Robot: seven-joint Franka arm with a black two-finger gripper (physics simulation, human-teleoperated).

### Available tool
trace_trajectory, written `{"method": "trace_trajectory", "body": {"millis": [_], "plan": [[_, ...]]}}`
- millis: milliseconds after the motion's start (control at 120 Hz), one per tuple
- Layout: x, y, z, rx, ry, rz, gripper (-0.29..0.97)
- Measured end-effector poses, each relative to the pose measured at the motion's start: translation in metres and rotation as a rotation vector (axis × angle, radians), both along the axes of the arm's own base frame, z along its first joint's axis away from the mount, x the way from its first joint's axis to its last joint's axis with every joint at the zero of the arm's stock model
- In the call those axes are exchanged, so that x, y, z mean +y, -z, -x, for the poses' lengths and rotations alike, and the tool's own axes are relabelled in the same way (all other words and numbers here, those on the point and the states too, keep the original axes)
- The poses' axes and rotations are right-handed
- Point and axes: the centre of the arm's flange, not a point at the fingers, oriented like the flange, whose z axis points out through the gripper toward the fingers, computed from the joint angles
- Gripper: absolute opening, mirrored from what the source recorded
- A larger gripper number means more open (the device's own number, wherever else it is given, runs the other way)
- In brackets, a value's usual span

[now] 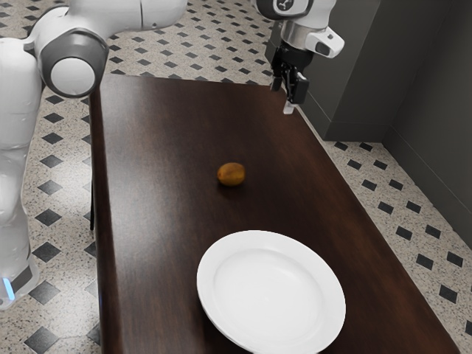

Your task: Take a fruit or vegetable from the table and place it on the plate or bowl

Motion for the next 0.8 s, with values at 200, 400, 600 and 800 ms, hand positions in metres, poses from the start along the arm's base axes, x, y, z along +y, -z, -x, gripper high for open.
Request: {"method": "trace_trajectory", "body": {"millis": [200, 400, 600, 800], "plan": [[-0.011, -0.01, -0.001, -0.017, 0.028, -0.004, 0.68], [0.002, 0.085, 0.006, 0.134, 0.064, -0.035, 0.68], [0.04, 0.155, 0.024, 0.147, 0.054, -0.016, 0.68], [0.027, 0.179, 0.033, 0.097, 0.11, 0.032, 0.68]]}}
